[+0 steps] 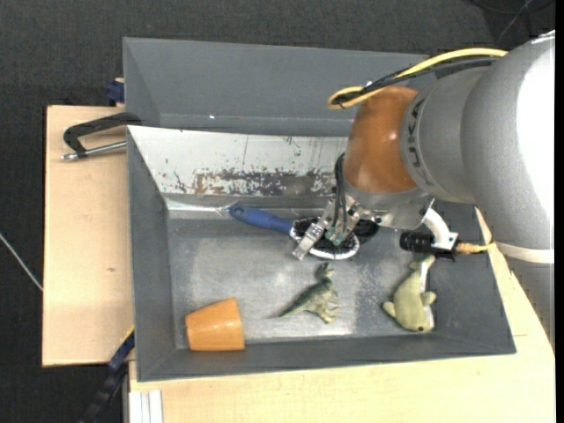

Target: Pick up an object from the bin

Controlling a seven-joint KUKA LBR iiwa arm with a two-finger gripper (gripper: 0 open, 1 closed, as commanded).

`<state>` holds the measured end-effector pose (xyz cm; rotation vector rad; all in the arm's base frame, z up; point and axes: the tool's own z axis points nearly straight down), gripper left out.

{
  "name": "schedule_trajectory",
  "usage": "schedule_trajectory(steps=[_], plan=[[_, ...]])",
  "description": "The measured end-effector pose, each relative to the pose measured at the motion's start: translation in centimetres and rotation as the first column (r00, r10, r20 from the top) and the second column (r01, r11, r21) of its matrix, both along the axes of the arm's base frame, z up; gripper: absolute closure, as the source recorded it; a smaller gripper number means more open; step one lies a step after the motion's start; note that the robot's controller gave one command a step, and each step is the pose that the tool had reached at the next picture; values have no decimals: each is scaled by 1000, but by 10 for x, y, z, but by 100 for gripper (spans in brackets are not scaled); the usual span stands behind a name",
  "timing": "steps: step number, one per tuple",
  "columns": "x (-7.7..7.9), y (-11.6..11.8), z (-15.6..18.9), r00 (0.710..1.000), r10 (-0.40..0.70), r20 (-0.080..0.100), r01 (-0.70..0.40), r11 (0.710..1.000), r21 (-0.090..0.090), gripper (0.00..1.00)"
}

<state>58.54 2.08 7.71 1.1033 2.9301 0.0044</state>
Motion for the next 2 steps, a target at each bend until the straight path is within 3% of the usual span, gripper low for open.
schedule_trajectory(steps=[1, 2], plan=[[2, 1, 35, 1000, 2, -4, -2, 1000, 2, 100], [2, 1, 37, 1000, 4, -8, -4, 1000, 2, 100]])
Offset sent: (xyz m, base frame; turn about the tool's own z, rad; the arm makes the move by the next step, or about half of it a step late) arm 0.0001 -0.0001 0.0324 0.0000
